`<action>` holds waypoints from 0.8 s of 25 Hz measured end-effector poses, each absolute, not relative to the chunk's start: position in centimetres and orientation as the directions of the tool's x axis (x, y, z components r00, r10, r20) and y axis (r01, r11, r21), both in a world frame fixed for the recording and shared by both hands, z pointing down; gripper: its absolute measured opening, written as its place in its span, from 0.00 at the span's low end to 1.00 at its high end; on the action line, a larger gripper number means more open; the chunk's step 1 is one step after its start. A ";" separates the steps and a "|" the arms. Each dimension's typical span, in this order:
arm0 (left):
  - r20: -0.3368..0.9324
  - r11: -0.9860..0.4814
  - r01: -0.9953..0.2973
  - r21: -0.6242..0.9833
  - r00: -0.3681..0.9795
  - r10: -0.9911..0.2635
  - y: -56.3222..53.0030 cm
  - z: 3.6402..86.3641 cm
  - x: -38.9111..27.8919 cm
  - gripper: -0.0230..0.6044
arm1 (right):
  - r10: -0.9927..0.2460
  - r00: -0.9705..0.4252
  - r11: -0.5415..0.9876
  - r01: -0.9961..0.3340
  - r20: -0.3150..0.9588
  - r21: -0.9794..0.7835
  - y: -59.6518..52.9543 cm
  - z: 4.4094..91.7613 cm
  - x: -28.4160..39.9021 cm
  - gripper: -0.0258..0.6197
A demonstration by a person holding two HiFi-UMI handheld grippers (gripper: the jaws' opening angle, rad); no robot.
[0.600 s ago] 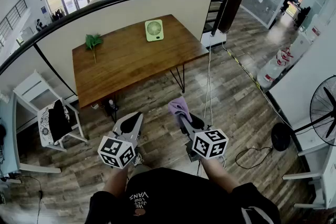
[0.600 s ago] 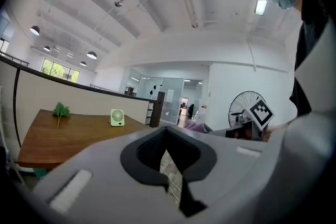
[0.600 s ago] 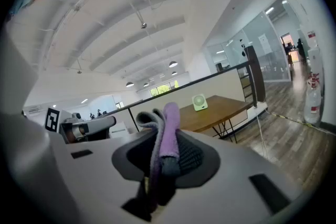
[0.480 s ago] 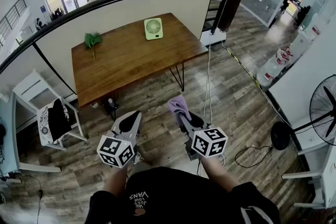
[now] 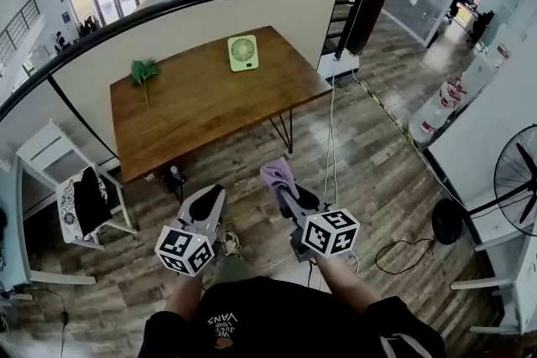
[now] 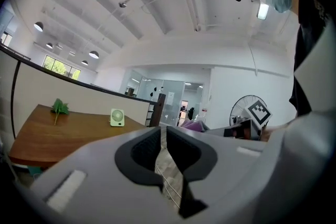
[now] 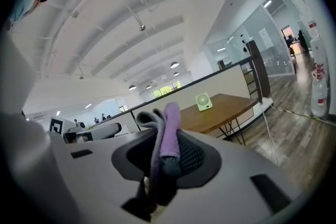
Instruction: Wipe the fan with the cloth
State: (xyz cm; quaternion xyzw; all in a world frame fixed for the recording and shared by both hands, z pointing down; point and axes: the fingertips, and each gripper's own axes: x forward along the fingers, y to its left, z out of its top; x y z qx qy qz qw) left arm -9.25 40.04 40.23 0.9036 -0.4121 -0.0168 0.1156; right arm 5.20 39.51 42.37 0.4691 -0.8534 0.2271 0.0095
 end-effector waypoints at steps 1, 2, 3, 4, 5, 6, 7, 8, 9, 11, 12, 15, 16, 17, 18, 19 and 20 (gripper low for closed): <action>0.062 -0.641 -0.732 0.231 0.668 -0.741 39.3 40.4 -9.3 0.07 | -0.800 -0.552 0.446 -0.809 0.236 -0.382 38.9 42.7 5.2 0.19; 0.058 -0.647 -0.725 0.237 0.675 -0.735 38.5 40.7 -9.4 0.07 | -0.803 -0.544 0.435 -0.814 0.244 -0.385 38.1 42.9 5.2 0.19; 0.056 -0.651 -0.718 0.244 0.681 -0.730 37.6 40.9 -9.5 0.07 | -0.806 -0.536 0.424 -0.819 0.252 -0.387 37.3 43.2 5.1 0.19; 0.055 -0.655 -0.713 0.251 0.686 -0.726 36.6 41.1 -9.6 0.08 | -0.807 -0.531 0.416 -0.822 0.258 -0.390 36.5 43.4 5.1 0.19; 0.056 -0.658 -0.708 0.258 0.691 -0.721 35.6 41.4 -9.8 0.15 | -0.808 -0.527 0.409 -0.823 0.263 -0.394 35.7 43.5 4.9 0.19; 0.060 -0.663 -0.701 0.263 0.698 -0.714 34.5 41.5 -9.9 0.24 | -0.810 -0.522 0.402 -0.825 0.266 -0.397 34.8 43.6 4.7 0.19; 0.062 -0.671 -0.692 0.267 0.707 -0.704 33.5 41.6 -10.0 0.24 | -0.813 -0.516 0.394 -0.828 0.270 -0.398 33.8 43.7 4.6 0.19; 0.064 -0.681 -0.681 0.269 0.718 -0.693 32.3 41.7 -10.1 0.24 | -0.817 -0.509 0.386 -0.833 0.273 -0.398 32.7 43.7 4.4 0.19; 0.065 -0.690 -0.671 0.272 0.728 -0.683 31.2 41.7 -10.2 0.24 | -0.821 -0.501 0.377 -0.837 0.276 -0.397 31.6 43.6 4.2 0.19; 0.070 -0.702 -0.656 0.278 0.743 -0.666 29.1 42.0 -10.7 0.24 | -0.827 -0.487 0.362 -0.843 0.280 -0.397 29.3 43.7 3.6 0.19; 0.075 -0.706 -0.651 0.281 0.748 -0.660 28.0 42.2 -10.9 0.24 | -0.830 -0.482 0.356 -0.846 0.282 -0.397 28.3 43.7 3.3 0.19; 0.088 -0.714 -0.638 0.288 0.760 -0.644 25.2 42.5 -11.7 0.24 | -0.836 -0.465 0.336 -0.853 0.290 -0.400 25.4 43.9 2.5 0.19; 0.090 -0.718 -0.633 0.290 0.765 -0.638 24.4 42.6 -12.0 0.24 | -0.839 -0.460 0.330 -0.855 0.292 -0.401 24.6 44.0 2.3 0.19; 0.094 -0.723 -0.627 0.291 0.770 -0.631 23.6 42.7 -12.2 0.24 | -0.841 -0.455 0.323 -0.857 0.293 -0.402 23.8 44.0 2.0 0.19; 0.098 -0.729 -0.620 0.291 0.777 -0.621 23.0 42.8 -12.4 0.24 | -0.844 -0.449 0.315 -0.859 0.294 -0.404 23.2 44.1 1.7 0.19; 0.104 -0.736 -0.611 0.291 0.785 -0.610 22.3 42.9 -12.6 0.24 | -0.847 -0.442 0.307 -0.860 0.296 -0.407 22.6 44.2 1.6 0.19; 0.110 -0.744 -0.602 0.290 0.793 -0.599 21.7 43.0 -12.6 0.24 | -0.849 -0.436 0.299 -0.862 0.298 -0.409 22.0 44.3 1.5 0.19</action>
